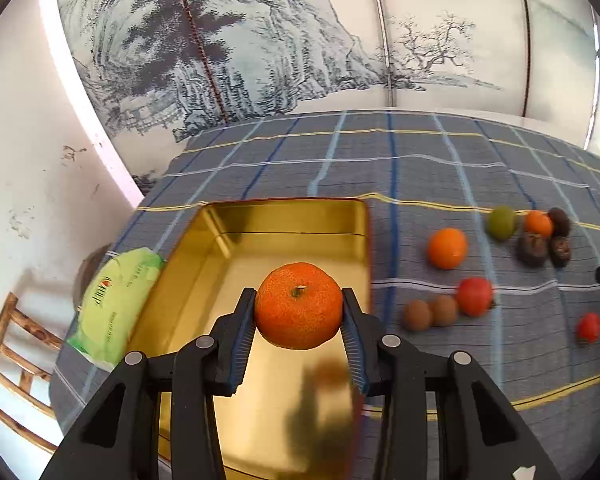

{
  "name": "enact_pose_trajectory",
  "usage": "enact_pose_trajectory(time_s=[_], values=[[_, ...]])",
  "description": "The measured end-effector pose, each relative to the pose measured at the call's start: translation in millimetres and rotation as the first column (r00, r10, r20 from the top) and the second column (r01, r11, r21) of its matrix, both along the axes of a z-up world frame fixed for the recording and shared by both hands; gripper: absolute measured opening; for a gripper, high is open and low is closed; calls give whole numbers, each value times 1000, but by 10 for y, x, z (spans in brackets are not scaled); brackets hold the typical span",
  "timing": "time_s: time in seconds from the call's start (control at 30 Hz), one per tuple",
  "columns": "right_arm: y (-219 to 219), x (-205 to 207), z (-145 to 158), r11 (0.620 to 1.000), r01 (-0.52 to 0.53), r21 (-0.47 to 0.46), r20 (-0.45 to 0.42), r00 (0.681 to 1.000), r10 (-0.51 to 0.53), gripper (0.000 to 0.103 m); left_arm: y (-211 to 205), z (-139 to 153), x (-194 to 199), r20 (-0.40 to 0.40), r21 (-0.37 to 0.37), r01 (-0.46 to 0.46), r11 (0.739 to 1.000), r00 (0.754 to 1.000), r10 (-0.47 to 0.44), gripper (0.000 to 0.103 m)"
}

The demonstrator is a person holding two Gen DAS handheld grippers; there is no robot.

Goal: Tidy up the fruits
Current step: 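Carry the mandarin with the left gripper into the tin and release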

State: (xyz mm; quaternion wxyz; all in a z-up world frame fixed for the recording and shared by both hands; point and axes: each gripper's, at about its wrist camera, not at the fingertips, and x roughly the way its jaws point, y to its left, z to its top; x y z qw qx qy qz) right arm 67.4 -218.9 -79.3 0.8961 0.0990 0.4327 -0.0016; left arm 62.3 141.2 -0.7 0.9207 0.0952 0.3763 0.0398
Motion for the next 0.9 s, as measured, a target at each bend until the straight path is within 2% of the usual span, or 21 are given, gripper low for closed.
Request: enact_pose_trajectory(time_s=[0.53,0.9], values=[[90,56,-17,998,1,-59,-27,1000,-2,103,476,-95,559,-38,97,-53,994,998,57,37],[142,82,-39,995,-3,-95,-42,999,-1,103,681,-291,1047,-160,136,-60,989,984,82,37]])
